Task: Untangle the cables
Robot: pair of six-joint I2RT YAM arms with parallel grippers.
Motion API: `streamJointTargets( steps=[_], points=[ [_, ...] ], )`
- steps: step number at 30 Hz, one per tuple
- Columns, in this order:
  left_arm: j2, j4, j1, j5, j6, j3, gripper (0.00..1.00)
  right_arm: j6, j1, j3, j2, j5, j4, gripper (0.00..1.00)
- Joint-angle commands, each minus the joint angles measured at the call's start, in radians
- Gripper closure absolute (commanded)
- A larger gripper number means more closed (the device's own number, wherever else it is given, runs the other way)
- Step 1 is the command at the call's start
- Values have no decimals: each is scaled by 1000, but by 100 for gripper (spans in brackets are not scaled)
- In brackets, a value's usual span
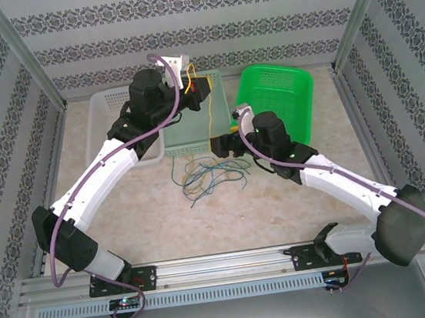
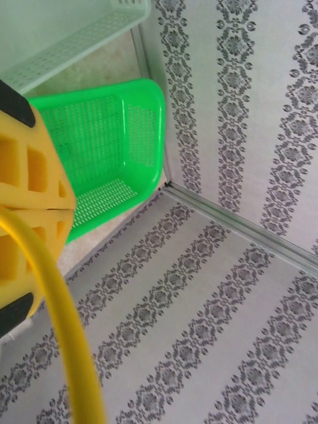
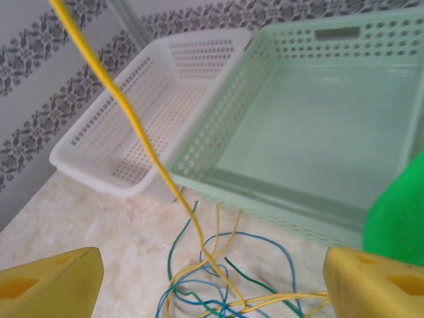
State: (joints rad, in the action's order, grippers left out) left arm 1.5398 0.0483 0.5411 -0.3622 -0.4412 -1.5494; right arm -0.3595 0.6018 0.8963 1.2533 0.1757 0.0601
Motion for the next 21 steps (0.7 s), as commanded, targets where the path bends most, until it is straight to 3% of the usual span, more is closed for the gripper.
streamJointTargets(
  steps=[1,6,8,10,13,14,16,19,21],
  points=[
    [-34,-49,-7,-26,-47,-5,100,45,7,64,21,19,96,12],
    [-45,-78,-9,-35,-82,14,100,49,8,114,89,52,118,13],
    [-47,-86,-10,-47,-95,14,100,39,9,130,117,69,132,18],
    [-48,-90,-10,-53,-106,18,100,29,9,148,144,76,141,31],
    [-55,-87,-15,-48,-110,24,99,5,7,181,175,110,141,65],
    [-61,-83,-21,-43,-115,30,95,1,7,194,179,117,134,79],
    [-76,-64,-29,-11,-117,49,73,-2,6,213,175,111,113,97],
    [-112,-12,-33,66,-83,87,34,-4,-5,226,140,75,85,100],
    [-138,48,-33,120,-42,116,0,-20,-25,226,102,42,68,100]
  ],
)
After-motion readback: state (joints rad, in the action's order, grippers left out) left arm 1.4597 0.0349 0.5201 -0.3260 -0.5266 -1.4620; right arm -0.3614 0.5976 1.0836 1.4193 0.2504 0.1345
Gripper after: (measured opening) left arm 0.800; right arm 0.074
